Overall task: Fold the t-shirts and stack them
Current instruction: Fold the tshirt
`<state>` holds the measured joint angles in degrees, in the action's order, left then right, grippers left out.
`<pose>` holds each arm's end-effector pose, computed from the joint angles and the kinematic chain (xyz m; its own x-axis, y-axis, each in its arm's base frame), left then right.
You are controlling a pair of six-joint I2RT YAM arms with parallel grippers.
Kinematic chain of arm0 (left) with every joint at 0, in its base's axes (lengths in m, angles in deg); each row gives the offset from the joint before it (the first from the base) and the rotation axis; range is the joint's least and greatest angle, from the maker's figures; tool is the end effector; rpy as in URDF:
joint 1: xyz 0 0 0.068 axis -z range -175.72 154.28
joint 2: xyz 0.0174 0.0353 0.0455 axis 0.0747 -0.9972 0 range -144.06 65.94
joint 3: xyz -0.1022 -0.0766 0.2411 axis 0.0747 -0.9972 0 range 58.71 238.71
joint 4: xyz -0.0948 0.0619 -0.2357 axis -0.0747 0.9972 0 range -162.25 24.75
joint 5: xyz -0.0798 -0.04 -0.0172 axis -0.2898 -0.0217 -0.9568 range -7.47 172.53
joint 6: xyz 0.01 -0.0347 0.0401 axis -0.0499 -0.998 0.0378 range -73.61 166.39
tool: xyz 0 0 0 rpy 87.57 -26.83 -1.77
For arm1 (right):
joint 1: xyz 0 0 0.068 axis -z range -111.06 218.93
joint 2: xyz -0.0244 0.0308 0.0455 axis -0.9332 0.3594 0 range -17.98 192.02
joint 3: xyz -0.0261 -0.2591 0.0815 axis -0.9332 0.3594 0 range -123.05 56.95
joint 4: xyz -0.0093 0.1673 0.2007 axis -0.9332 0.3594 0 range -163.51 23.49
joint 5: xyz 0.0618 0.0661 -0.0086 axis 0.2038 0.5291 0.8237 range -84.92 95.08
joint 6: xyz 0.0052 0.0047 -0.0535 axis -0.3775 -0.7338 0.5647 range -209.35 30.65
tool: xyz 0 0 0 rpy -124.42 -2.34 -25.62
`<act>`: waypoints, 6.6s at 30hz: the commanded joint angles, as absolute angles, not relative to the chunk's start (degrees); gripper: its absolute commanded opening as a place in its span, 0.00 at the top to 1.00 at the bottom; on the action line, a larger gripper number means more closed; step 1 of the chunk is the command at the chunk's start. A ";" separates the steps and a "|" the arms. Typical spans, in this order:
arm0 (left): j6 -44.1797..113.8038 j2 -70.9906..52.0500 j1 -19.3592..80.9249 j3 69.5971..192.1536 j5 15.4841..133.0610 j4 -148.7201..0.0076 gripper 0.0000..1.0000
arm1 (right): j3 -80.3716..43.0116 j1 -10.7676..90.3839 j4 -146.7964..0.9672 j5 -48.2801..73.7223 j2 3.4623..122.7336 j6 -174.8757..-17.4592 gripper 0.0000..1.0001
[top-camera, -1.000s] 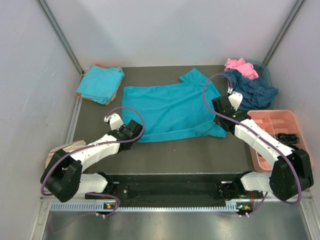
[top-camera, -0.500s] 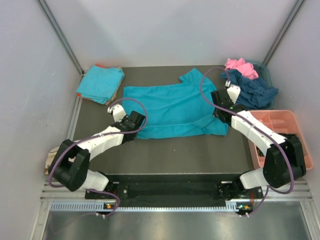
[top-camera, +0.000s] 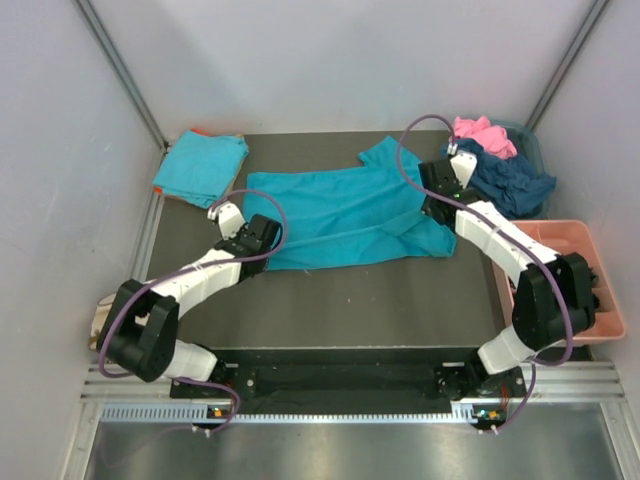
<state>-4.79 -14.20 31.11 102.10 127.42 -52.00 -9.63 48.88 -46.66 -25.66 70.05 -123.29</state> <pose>0.2443 -0.0954 0.1919 -0.4510 -0.3905 -0.8026 -0.5977 0.7999 -0.0533 0.3166 0.0962 0.2655 -0.5681 0.3035 -0.7650 0.4120 0.9095 0.0548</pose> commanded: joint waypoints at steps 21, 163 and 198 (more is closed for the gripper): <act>1.04 -21.51 27.93 107.48 124.28 -59.60 1.00 | -20.74 50.30 -47.50 -27.97 79.57 -120.38 1.00; -4.67 -25.12 27.75 113.02 135.97 -49.05 0.03 | -13.27 48.46 -55.41 5.26 87.14 -122.84 0.30; -5.55 -23.80 27.75 112.32 136.85 -46.06 0.03 | -16.00 47.58 -71.64 14.37 91.79 -124.16 0.30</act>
